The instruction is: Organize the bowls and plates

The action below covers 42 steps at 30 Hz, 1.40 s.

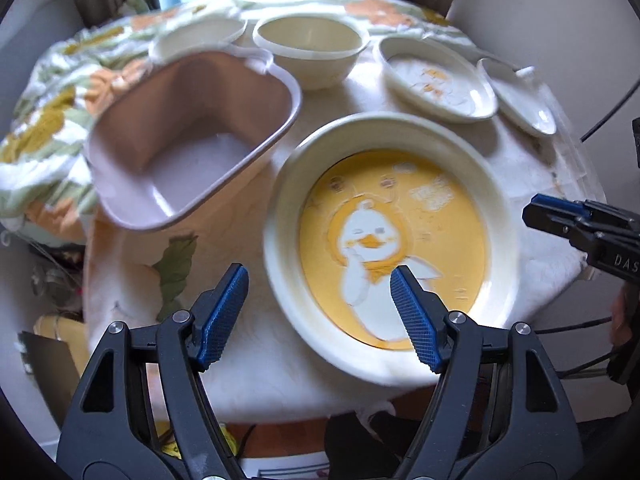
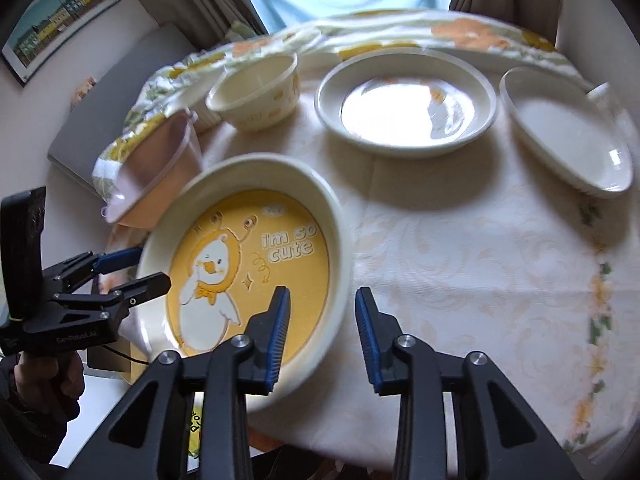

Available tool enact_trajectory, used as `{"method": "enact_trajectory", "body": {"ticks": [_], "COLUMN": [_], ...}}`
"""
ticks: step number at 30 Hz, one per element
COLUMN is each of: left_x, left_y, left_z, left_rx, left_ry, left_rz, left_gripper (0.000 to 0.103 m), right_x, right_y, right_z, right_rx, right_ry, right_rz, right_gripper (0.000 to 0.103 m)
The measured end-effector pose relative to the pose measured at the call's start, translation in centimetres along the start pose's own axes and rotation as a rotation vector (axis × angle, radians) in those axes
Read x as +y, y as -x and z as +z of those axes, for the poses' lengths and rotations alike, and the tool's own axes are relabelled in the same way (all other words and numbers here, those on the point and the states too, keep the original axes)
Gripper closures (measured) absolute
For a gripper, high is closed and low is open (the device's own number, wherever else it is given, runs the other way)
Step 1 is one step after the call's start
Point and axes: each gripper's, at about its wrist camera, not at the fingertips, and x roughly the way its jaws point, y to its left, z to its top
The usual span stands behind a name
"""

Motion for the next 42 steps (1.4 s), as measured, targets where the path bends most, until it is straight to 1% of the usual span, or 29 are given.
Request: {"method": "enact_trajectory", "body": {"ticks": [3, 4, 5, 6, 7, 8, 9, 12, 15, 17, 18, 19, 21, 24, 26, 27, 29, 31, 33, 35, 36, 37, 38, 39, 41, 42], "left_x": [-3.4, -4.6, -5.9, -7.3, -8.2, -9.4, -10.8, -14.1, -16.3, -17.9, -18.6, -19.4, -20.9, -22.5, -23.0, -23.3, -24.2, -24.7, -25.1, -25.4, -25.5, -25.5, -25.5, -25.5, -25.5, -25.5], "left_y": [3.7, 4.9, 6.1, 7.2, 8.1, 9.0, 9.7, 10.5, 11.3, 11.2, 11.1, 10.9, 10.2, 7.7, 5.4, 3.8, 0.4, -2.8, -6.1, -9.5, -11.1, -12.6, -14.0, -15.2, -17.2, -18.0], "left_z": [0.4, 0.7, 1.2, 1.7, 2.1, 2.5, 3.2, 5.4, 8.1, 10.8, 12.7, 14.0, 17.0, 21.8, 24.4, 25.8, 27.9, 29.4, 30.3, 30.9, 31.1, 31.1, 31.0, 30.8, 30.6, 30.5], "left_rx": [-0.071, -0.096, -0.125, -0.159, -0.19, -0.227, -0.256, -0.27, -0.301, -0.297, -0.292, -0.286, -0.27, -0.227, -0.183, -0.146, -0.069, -0.022, 0.03, 0.09, 0.121, 0.149, 0.175, 0.197, 0.224, 0.234], "left_ry": [-0.044, -0.054, -0.066, -0.077, -0.087, -0.103, -0.133, -0.192, -0.243, -0.291, -0.318, -0.338, -0.387, -0.45, -0.467, -0.472, -0.487, -0.506, -0.521, -0.528, -0.529, -0.53, -0.531, -0.532, -0.533, -0.529], "left_rz": [0.014, 0.011, 0.003, 0.003, 0.013, 0.025, 0.023, -0.001, -0.076, -0.115, -0.133, -0.147, -0.187, -0.257, -0.293, -0.318, -0.361, -0.364, -0.367, -0.373, -0.375, -0.381, -0.387, -0.392, -0.397, -0.402], "left_gripper": [0.031, 0.031, 0.023, 0.016, 0.0, 0.0, 0.0, 0.0, 0.0, 0.0, 0.0, 0.0, 0.0, 0.0, 0.0, 0.0, 0.0, 0.001, 0.008, 0.021, 0.024, 0.031, 0.037, 0.04, 0.05, 0.051], "right_x": [-0.7, -0.9, -1.2, -1.7, -2.2, -2.5, -3.1, -4.3, -6.1, -7.7, -8.3, -9.2, -10.6, -13.1, -14.9, -15.7, -17.4, -19.3, -20.6, -21.9, -22.3, -23.0, -23.4, -23.8, -24.7, -25.1], "right_y": [3.3, 5.0, 6.2, 7.8, 8.9, 10.0, 11.5, 13.9, 16.0, 16.9, 17.2, 17.6, 18.0, 17.8, 17.0, 16.6, 15.3, 13.4, 11.6, 9.4, 8.6, 7.5, 6.7, 6.0, 4.7, 4.1], "right_z": [-0.6, -0.8, -1.0, -1.2, -1.4, -1.3, -1.4, -1.3, -0.9, -0.4, -0.2, 0.2, 0.9, 2.1, 2.9, 3.2, 3.6, 4.1, 4.3, 4.5, 4.6, 4.7, 4.8, 4.8, 5.1, 5.2], "right_rx": [-0.055, -0.088, -0.112, -0.139, -0.155, -0.174, -0.208, -0.246, -0.253, -0.247, -0.247, -0.255, -0.274, -0.283, -0.281, -0.281, -0.282, -0.281, -0.273, -0.264, -0.259, -0.248, -0.24, -0.233, -0.227, -0.226], "right_ry": [0.004, 0.004, 0.003, 0.0, -0.005, -0.01, -0.014, -0.02, -0.048, -0.068, -0.08, -0.102, -0.148, -0.243, -0.308, -0.343, -0.42, -0.503, -0.567, -0.627, -0.645, -0.67, -0.687, -0.703, -0.735, -0.75], "right_rz": [-0.009, -0.023, -0.035, -0.05, -0.057, -0.062, -0.068, -0.1, -0.139, -0.171, -0.186, -0.19, -0.171, -0.165, -0.176, -0.18, -0.163, -0.142, -0.132, -0.13, -0.131, -0.131, -0.131, -0.13, -0.132, -0.132], "right_gripper": [0.073, 0.073, 0.068, 0.044, 0.027, 0.0, 0.0, 0.0, 0.0, 0.0, 0.0, 0.0, 0.0, 0.0, 0.0, 0.0, 0.0, 0.0, 0.0, 0.002, 0.007, 0.011, 0.019, 0.025, 0.032, 0.035]}}
